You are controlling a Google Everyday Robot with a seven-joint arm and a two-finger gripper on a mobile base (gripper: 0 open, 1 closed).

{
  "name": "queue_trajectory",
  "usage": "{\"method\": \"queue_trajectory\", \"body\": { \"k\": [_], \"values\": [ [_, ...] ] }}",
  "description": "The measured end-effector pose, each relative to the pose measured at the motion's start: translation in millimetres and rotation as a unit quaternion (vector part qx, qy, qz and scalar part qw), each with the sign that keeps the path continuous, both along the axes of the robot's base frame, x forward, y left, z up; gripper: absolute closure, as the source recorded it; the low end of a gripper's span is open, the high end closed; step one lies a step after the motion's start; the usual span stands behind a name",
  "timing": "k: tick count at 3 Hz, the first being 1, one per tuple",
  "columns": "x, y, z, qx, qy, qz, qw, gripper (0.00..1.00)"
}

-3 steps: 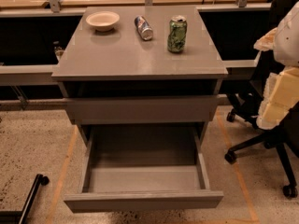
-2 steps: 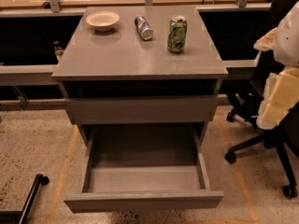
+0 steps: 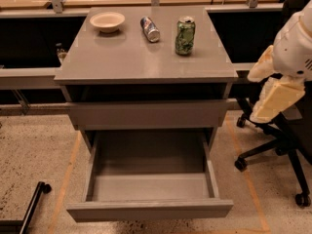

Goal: Close middle drawer

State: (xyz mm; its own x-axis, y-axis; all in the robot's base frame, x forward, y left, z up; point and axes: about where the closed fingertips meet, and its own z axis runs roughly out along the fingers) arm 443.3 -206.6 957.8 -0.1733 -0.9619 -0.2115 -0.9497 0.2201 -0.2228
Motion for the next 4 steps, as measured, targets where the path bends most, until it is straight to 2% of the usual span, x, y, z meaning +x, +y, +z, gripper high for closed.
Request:
{"method": "queue_trajectory", "body": {
  "k": [1, 2, 3, 4],
  "values": [
    [9, 8, -37, 0.018, 0.027, 0.036, 0.9988, 0.62],
    [24, 14, -81, 0.049, 0.045, 0.069, 0.9954, 0.87],
    [24, 14, -85, 0.046, 0.047, 0.070, 0.9954, 1.00],
    [23, 14, -94, 0.038, 0.055, 0.068, 0.9955, 1.00]
  ]
}}
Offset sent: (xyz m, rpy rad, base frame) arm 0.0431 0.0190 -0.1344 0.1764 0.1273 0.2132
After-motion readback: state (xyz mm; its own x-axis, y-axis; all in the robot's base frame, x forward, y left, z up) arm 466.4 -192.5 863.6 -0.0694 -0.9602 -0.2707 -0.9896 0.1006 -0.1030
